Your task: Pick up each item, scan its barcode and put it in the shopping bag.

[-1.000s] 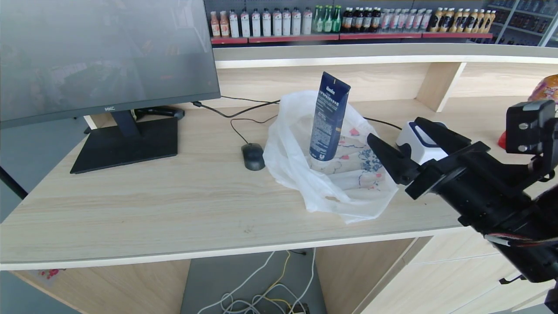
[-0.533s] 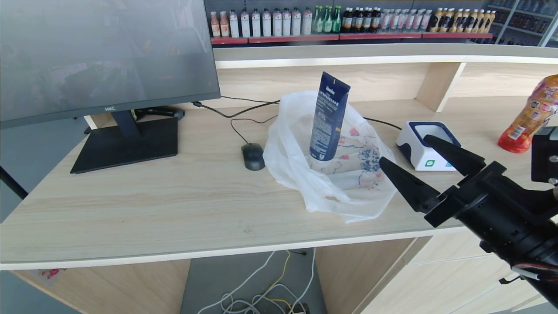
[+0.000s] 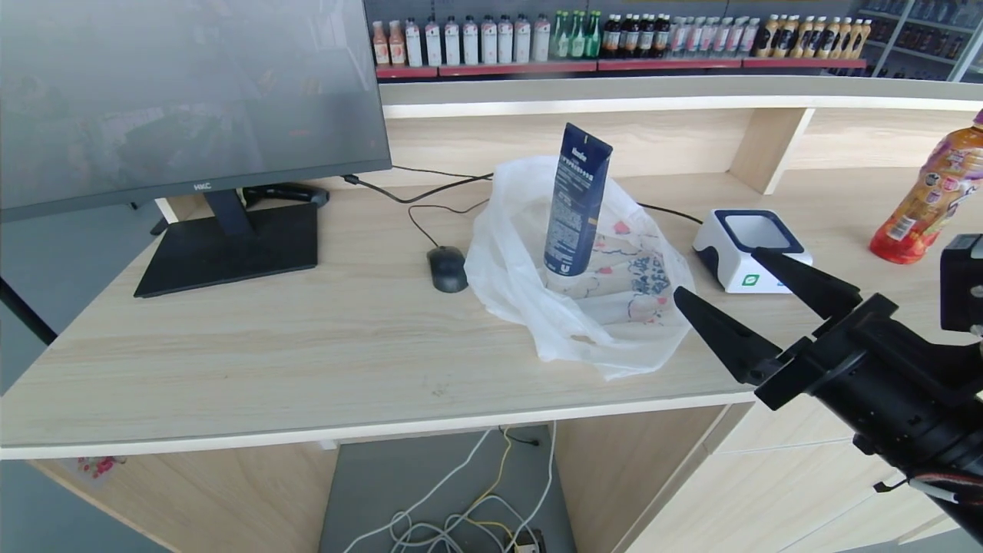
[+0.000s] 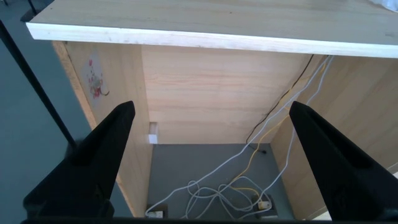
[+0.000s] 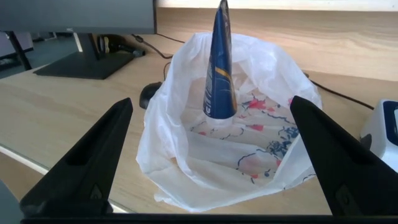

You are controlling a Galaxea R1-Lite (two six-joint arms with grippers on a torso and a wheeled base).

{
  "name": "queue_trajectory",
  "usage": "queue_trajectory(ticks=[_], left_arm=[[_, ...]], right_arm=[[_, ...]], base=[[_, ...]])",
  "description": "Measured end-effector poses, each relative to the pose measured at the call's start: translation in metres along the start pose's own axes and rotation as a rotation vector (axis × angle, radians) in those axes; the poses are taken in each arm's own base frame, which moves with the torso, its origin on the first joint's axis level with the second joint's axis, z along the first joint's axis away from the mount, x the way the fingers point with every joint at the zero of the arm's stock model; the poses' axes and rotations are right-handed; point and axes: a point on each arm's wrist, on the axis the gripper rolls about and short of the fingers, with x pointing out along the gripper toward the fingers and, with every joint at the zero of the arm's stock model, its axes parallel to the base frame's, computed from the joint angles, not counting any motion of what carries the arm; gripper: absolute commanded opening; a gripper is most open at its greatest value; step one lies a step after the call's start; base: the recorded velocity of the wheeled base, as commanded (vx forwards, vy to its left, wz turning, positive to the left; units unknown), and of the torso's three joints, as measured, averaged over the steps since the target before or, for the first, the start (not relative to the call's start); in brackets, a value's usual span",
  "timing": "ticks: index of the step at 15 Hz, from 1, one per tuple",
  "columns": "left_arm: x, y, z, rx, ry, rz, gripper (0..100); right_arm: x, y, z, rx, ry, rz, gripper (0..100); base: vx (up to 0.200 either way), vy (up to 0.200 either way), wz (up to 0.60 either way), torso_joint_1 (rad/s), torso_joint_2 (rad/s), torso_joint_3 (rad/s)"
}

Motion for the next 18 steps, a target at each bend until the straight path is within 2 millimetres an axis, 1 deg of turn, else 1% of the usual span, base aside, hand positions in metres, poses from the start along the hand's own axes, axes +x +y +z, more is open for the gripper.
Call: queue_trajectory(ticks=[2,18], left_arm=[[0.0000,0.0000,0.0000,0.000,0.000,0.000,100],[0.0000,0.0000,-0.0002,-0.001,0.002,0.000,100]], right_arm=[[-0.0007,0.0001,0.0017,0.000,-0.008,0.001,100],[-0.0013,0.0001,0.0049,-0.003,-0.022,0.011,100]], base=[[0.000,0.000,0.00,0.000,0.00,0.000],[0.000,-0.200,0.00,0.005,0.00,0.004]])
